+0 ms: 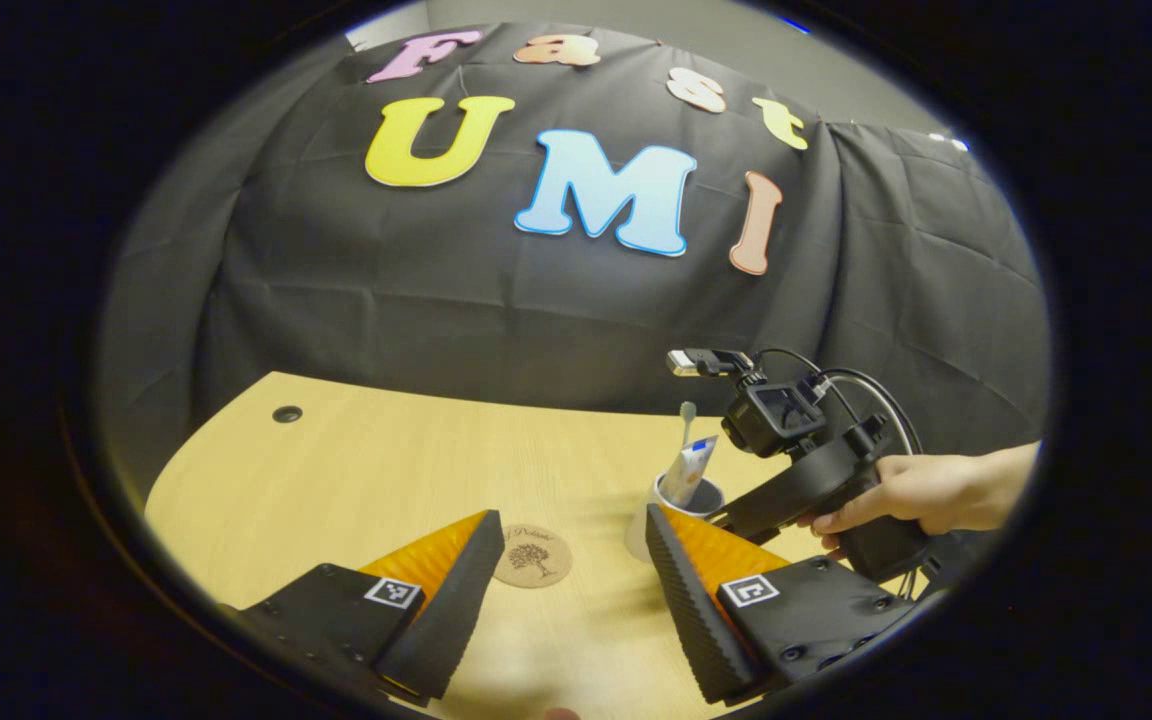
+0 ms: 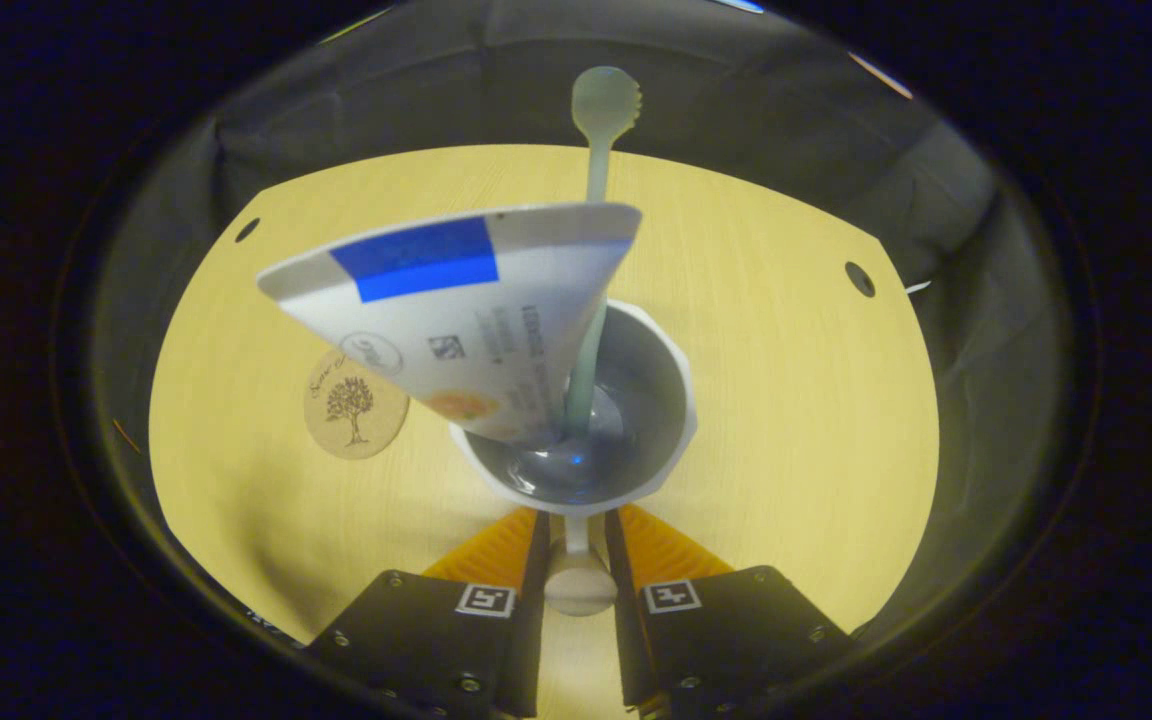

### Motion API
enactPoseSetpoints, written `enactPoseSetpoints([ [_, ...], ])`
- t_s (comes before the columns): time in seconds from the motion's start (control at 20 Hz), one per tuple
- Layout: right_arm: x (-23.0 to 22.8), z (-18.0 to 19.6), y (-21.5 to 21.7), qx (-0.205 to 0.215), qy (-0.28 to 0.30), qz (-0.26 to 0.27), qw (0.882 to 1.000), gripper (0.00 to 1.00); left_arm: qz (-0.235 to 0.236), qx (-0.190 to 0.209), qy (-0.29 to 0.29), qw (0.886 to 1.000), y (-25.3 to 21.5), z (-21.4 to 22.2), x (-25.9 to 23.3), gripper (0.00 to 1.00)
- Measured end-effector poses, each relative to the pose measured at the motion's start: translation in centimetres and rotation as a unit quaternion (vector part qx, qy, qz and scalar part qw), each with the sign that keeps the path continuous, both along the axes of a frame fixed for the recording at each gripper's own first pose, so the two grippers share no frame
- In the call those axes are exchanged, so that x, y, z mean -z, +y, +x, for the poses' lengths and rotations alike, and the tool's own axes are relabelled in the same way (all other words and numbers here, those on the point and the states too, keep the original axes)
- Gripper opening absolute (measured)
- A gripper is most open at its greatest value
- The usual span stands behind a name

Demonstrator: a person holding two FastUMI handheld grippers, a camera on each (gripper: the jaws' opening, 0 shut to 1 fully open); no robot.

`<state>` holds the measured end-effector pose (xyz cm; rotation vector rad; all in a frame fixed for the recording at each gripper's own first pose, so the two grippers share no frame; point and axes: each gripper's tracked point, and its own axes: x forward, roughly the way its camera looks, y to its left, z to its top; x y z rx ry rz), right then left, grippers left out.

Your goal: Put the toothbrush and toothpaste on the desktop into the cup, then pick up the cup and place it on the coaster on the desktop.

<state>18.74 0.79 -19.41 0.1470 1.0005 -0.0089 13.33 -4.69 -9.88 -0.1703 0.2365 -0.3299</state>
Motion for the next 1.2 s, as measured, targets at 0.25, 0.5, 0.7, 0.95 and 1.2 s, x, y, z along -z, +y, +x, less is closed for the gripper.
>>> enactPoseSetpoints([
  [0.25, -0.6, 0.2, 0.0, 0.001, -0.005, 0.007, 1.000, 0.23, 0.000, -0.004, 0.002, 1.000, 0.3, -0.3, 0.2, 0.93],
  [0.5, -1.4, 0.1, 0.8, -0.003, -0.019, 0.008, 1.000, 0.22, 0.000, -0.009, 0.003, 1.000, 0.7, -0.7, 0.3, 0.93],
  [0.7, -1.6, 0.1, 2.1, -0.016, -0.029, 0.000, 0.999, 0.22, -0.003, -0.015, 0.004, 1.000, 1.4, -1.3, 0.4, 0.93],
  [0.95, -2.9, 0.5, 4.6, -0.026, -0.045, 0.013, 0.999, 0.22, 0.000, -0.029, 0.007, 1.000, 3.3, -1.9, 0.7, 0.93],
  [1.2, -4.3, 1.5, 7.5, -0.046, -0.058, 0.014, 0.997, 0.22, -0.006, -0.044, 0.008, 0.999, 5.0, -2.6, 0.5, 0.93],
])
